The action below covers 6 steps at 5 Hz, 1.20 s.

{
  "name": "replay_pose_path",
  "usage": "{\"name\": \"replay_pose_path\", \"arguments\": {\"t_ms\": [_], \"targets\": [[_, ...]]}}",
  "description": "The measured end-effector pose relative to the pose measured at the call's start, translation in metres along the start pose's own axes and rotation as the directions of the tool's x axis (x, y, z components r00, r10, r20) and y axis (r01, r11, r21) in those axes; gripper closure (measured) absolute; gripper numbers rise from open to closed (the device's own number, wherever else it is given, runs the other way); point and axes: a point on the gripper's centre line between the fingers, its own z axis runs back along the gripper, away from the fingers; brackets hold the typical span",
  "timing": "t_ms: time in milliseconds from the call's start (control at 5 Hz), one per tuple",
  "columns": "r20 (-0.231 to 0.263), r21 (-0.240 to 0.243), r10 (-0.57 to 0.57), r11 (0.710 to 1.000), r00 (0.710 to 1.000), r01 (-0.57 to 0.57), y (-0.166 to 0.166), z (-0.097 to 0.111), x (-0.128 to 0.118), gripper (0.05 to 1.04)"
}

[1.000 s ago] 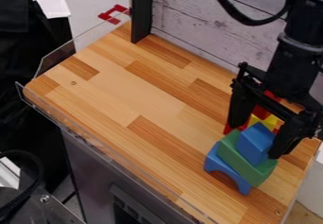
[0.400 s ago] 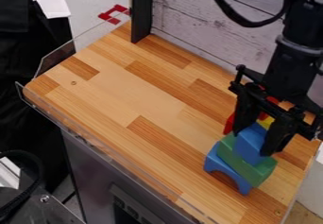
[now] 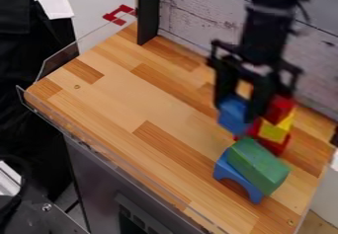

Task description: Remove the blue block from the tower and put it in the center of the table

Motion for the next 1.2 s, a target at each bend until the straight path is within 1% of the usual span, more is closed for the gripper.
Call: {"name": "replay_pose_path", "arguments": {"t_ms": [200, 400, 600, 800, 1000, 1200], "targets": [[0.04, -0.043, 0.075, 0.996, 0.996, -0.073, 0.041, 0.014, 0.005, 0.53], [-0.009, -0.006, 0.113, 0.994, 0.994, -0.114, 0.082, 0.0, 0.023, 0.529], [-0.081, 0.034, 0.08, 0.996, 0.994, -0.078, 0.099, -0.021, 0.032, 0.529], [-0.116, 0.047, 0.056, 0.998, 0.992, -0.051, 0.1, -0.036, 0.032, 0.53], [-0.149, 0.026, 0.061, 0.998, 0.987, -0.058, 0.097, -0.051, 0.025, 0.53], [-0.151, 0.005, 0.082, 0.997, 0.985, -0.082, 0.095, -0.059, 0.02, 0.529]]}}
